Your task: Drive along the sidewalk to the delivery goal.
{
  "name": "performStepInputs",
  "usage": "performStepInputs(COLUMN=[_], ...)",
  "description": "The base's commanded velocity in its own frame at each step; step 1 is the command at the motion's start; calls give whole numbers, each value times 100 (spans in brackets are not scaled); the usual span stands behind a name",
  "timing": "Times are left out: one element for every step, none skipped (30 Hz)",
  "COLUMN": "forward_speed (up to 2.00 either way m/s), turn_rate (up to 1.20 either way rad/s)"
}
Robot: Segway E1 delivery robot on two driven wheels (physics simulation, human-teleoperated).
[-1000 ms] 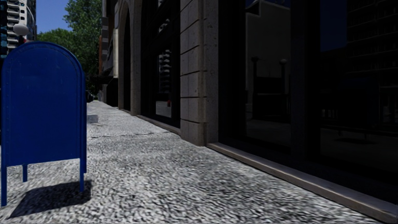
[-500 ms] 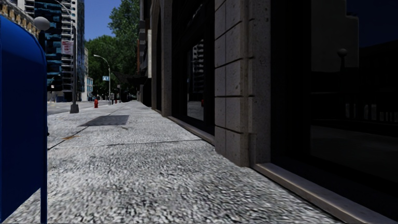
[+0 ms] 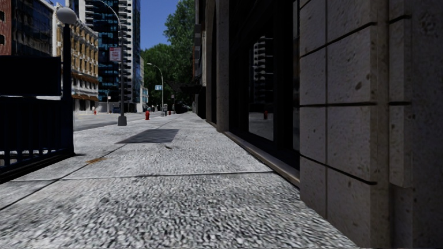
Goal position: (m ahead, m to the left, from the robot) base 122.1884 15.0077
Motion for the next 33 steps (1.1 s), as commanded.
performStepInputs(forward_speed=[200,200,200,200,200,200,200,200,200,200,200,200,200,200,200,200,200,200,200,200,200,200,200,200,200,200,200,200,200,200,200,200,200], turn_rate=[46,46,46,46,46,46,46,46,42,31,0,0,0,0,0,0,0,0,0,0,0,0,0,0,0,0,0,0,0,0,0,0,0])
